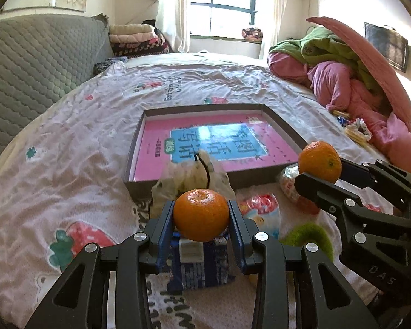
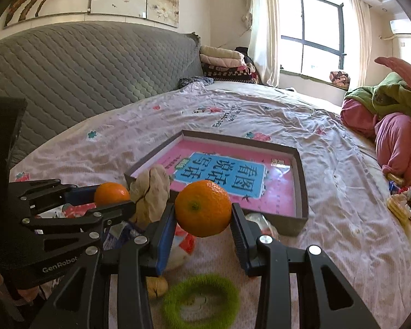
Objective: Organize objects
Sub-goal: 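Lift and carry the held mandarins with both tools over the book in the tray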
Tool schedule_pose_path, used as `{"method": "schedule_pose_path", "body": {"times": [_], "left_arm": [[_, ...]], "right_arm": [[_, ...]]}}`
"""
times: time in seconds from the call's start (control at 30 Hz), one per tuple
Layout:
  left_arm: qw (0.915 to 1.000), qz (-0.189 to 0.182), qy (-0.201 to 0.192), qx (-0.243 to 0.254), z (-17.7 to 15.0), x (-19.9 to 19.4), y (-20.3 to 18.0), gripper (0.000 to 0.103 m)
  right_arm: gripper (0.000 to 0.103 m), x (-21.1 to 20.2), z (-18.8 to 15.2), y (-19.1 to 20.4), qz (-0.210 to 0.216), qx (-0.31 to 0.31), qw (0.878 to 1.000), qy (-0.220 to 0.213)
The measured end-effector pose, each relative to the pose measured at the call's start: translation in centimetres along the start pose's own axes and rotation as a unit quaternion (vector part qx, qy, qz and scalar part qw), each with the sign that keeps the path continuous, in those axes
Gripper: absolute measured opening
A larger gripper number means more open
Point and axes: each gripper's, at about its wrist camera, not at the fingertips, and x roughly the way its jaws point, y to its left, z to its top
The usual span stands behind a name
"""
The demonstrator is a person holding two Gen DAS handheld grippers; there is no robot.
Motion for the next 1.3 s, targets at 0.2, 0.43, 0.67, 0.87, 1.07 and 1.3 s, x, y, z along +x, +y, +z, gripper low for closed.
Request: {"method": "schedule_pose_path", "body": {"times": [0.2, 0.43, 0.67, 0.87, 1.07, 1.3], "left_arm": [[1.0, 0.004, -0.005, -0.001, 1.3, 0.8, 0.4, 0.038], [0.9997, 0.01, -0.019, 0.011, 3.0, 1.2, 0.3, 0.038], [0.9995, 0.017, -0.022, 0.014, 4.4, 2.0, 0.9, 0.038], [0.9994, 0.024, -0.021, 0.014, 5.5, 2.9, 1.6, 0.038], [0.9996, 0.025, -0.014, 0.0, 6.4, 3.8, 2.8, 0.038], [0.9997, 0.022, -0.003, -0.002, 7.4, 5.4, 3.9, 0.039]], "right_arm": [[0.04, 0.4, 0.7, -0.6, -0.001, 0.007, 1.0, -0.005], [0.04, 1.0, 1.9, -0.9, -0.008, -0.003, 1.0, -0.018], [0.04, 1.6, 3.0, -1.5, -0.018, -0.014, 0.999, -0.028], [0.04, 2.5, 3.6, -2.1, -0.022, -0.015, 0.999, -0.025], [0.04, 2.9, 4.2, -3.0, -0.023, -0.01, 0.999, -0.024], [0.04, 3.5, 4.4, -3.9, -0.027, -0.007, 0.999, -0.017]]}}
